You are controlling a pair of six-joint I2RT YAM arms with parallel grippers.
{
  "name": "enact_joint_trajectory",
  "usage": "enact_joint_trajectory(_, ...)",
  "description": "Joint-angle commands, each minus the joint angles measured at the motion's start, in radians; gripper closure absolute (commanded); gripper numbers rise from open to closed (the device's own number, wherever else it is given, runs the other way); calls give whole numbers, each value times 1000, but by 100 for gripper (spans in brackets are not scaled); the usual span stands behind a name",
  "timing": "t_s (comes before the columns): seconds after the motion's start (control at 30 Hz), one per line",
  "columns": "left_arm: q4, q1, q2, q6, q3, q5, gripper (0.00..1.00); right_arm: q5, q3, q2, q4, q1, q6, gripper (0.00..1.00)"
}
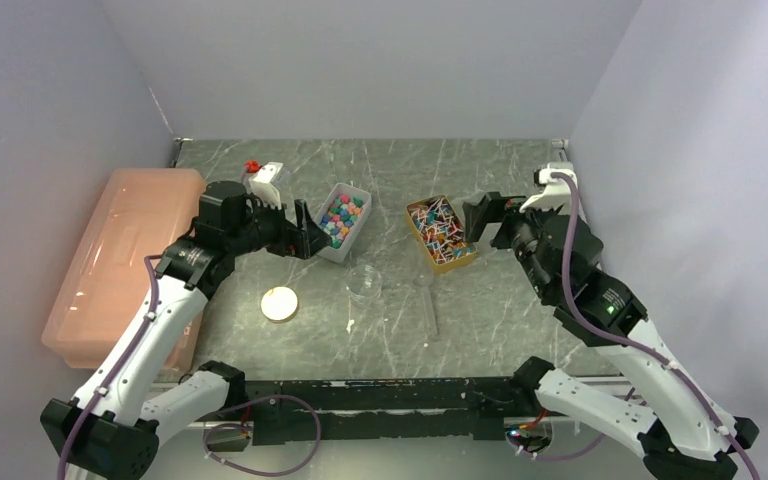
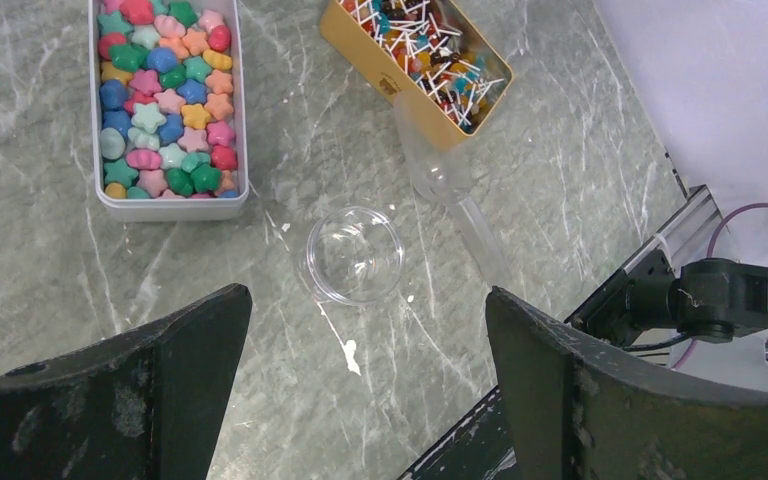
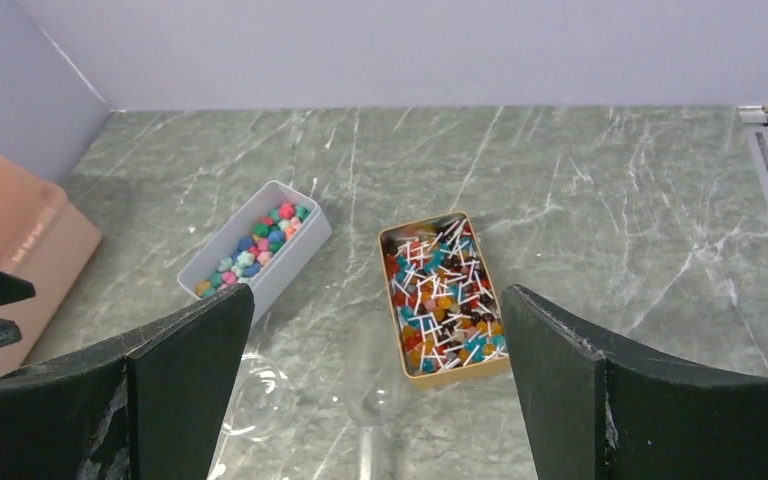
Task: Pack the candies
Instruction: Move the storage box to the center of the board.
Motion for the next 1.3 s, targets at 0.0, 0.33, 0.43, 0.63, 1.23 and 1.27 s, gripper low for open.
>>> enact_joint_trajectory(0.0, 10, 2, -15, 18, 21, 16, 6, 36, 26, 39, -29, 2, -42, 0)
enact_joint_trajectory(0.33, -17, 2, 20, -6, 41, 11, 6, 23, 113, 232, -102, 1, -100, 2)
enact_joint_trajectory(0.43, -32, 2, 21, 1, 44, -21, 6, -28, 155, 323, -118, 1, -88, 3)
enact_joint_trajectory(0.63, -64, 1, 29, 4, 57, -76, 6, -98, 259, 538, -144, 3, -59, 8)
enact_joint_trajectory(1.23, -81, 1, 47, -9, 60, -115, 6, -139, 402, 988, -147, -32, 44, 45)
enact_joint_trajectory(1.27, -86, 1, 49, -10, 61, -122, 6, -145, 400, 1001, -145, -40, 46, 46)
